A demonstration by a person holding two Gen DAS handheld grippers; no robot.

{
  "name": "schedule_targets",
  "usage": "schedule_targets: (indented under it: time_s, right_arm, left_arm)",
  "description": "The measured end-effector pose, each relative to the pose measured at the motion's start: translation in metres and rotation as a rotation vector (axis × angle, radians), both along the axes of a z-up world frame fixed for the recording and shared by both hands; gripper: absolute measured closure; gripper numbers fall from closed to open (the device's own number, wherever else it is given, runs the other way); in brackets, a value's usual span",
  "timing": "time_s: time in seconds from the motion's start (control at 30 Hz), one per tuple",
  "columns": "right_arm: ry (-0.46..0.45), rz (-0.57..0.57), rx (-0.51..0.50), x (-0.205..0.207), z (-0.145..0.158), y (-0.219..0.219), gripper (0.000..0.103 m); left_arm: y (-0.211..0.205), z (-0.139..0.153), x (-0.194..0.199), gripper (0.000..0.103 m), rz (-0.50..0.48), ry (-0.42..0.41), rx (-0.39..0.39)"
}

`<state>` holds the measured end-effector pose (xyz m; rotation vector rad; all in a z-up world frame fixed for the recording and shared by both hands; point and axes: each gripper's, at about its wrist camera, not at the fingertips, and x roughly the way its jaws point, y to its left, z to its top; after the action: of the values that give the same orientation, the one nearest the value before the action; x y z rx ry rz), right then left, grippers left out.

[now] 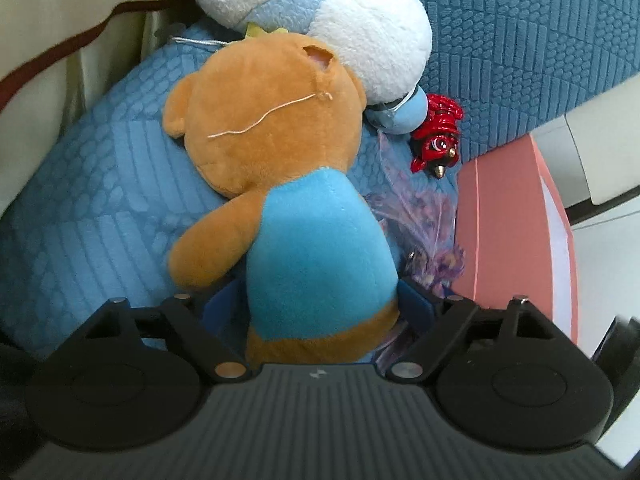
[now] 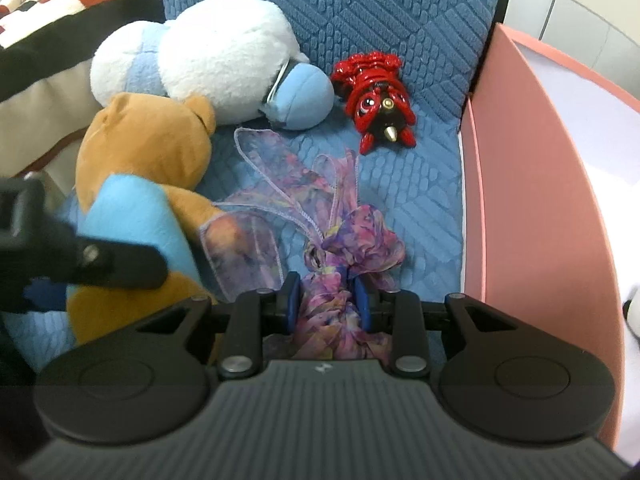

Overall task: Organize objects
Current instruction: 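Grasp the teddy bear's blue shirt with the left tool while the right tool holds the bow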

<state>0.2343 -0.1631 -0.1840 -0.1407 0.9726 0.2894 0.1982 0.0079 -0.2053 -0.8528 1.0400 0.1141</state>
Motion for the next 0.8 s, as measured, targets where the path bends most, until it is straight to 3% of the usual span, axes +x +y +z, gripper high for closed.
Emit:
schedule_targets:
  time_s: [0.13, 0.47, 0.8]
  right_arm:
    - [0.003, -0.008, 0.025, -0.006, 0.003, -0.002, 0.071]
    - [0.008, -0.035, 0.066, -0.014, 0.012, -0.006, 0.071]
    - [0.054, -0.026, 0.145, -0.023, 0.036, -0.017, 0.071]
  left_arm:
    - [-0.005, -0.003, 0.007, 0.016, 0.004, 0.005, 0.005]
    - [-0.013, 0.002, 0.009, 0.027, -0.023, -0.043, 0.077]
    - [-0.014, 0.014, -0.003, 0.029, -0.039, -0.083, 0.098]
